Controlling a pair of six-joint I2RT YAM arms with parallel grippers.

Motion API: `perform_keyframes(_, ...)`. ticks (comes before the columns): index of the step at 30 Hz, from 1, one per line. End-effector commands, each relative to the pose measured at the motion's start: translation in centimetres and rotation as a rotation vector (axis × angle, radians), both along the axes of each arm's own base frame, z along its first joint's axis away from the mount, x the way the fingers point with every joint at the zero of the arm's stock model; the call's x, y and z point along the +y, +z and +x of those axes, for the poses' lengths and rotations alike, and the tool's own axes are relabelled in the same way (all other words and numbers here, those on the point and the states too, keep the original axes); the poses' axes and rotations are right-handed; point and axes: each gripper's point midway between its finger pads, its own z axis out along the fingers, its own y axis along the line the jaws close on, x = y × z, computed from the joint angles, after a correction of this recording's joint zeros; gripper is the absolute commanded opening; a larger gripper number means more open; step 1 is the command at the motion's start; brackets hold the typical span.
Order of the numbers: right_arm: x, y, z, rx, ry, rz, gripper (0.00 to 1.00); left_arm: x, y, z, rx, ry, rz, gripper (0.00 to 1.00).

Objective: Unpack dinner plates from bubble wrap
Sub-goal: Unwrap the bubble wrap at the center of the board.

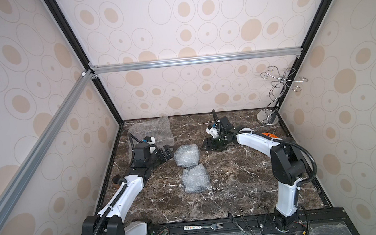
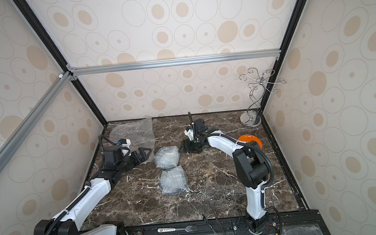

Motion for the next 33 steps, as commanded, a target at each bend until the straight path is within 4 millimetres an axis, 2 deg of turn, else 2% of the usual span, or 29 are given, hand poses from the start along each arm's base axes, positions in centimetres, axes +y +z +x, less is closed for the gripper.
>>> perform_keyframes(1,0.9,-0.1,-1.0,0.031,0.011,0.011,0.71,-0.6,1.1,-0.3,-0.037,0.028,-0.007,1.00)
perform_keyframes(5,0.1,-1.4,-3.6,0.075,0.030,-0.009,0.72,-0.9,-1.0,-2.6,0.009,0.017,0.015,1.00)
perform_keyframes(8,-0.8,-2.5,-6.2,0.116,0.048,-0.030,0.74,-1.5,-3.1,-4.6,0.057,-0.006,0.011,0.99)
perform_keyframes(12,-1.7,-4.2,-9.5,0.171,0.068,-0.045,0.74,-2.9,-4.7,-6.9,0.086,-0.049,0.002,0.95)
perform_keyframes(16,-1.6,-5.3,-11.4,0.204,0.074,-0.027,0.74,-4.3,-6.0,-8.8,0.099,-0.094,-0.026,0.88)
perform_keyframes(20,-0.9,-5.8,-12.3,0.215,0.075,-0.001,0.73,-5.7,-7.5,-10.1,0.116,-0.143,-0.004,0.82)
perform_keyframes(25,0.3,-6.5,-12.9,0.227,0.089,0.008,0.70,-6.4,-8.4,-10.6,0.108,-0.170,-0.015,0.77)
perform_keyframes(33,1.0,-7.5,-12.4,0.220,0.057,0.001,0.66,-6.8,-10.2,-10.9,0.121,-0.181,-0.027,0.74)
